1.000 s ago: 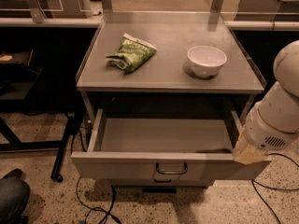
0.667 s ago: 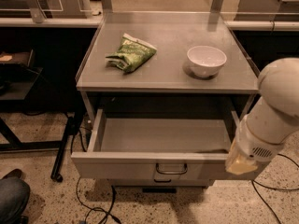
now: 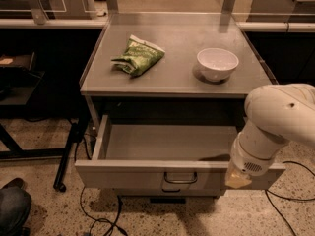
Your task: Close top drawer
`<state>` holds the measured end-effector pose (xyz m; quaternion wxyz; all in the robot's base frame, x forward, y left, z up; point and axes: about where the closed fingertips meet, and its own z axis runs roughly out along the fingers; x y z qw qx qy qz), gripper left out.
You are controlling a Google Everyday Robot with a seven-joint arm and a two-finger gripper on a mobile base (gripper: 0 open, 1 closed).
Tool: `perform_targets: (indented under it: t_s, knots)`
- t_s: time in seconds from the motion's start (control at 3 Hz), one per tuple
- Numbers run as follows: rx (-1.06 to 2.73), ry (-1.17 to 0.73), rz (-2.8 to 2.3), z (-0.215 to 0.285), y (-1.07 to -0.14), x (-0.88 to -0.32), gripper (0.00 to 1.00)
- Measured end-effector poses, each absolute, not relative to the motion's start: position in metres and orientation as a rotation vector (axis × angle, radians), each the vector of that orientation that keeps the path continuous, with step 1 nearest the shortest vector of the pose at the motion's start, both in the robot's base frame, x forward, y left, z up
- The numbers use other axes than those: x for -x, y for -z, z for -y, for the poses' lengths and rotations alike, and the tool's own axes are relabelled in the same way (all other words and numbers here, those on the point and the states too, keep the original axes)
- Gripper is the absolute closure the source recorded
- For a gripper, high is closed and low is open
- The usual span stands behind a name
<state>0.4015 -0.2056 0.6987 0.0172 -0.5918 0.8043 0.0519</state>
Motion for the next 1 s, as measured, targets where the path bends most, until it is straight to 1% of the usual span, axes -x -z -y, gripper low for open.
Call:
perform_targets:
  t_s: [0.67, 1.0]
  knots:
    - [1.842, -0.138, -2.492, 0.192, -0.672, -0.425, 1.00]
    - [1.843, -0.137, -2.491, 0.191, -0.671, -0.426, 0.82]
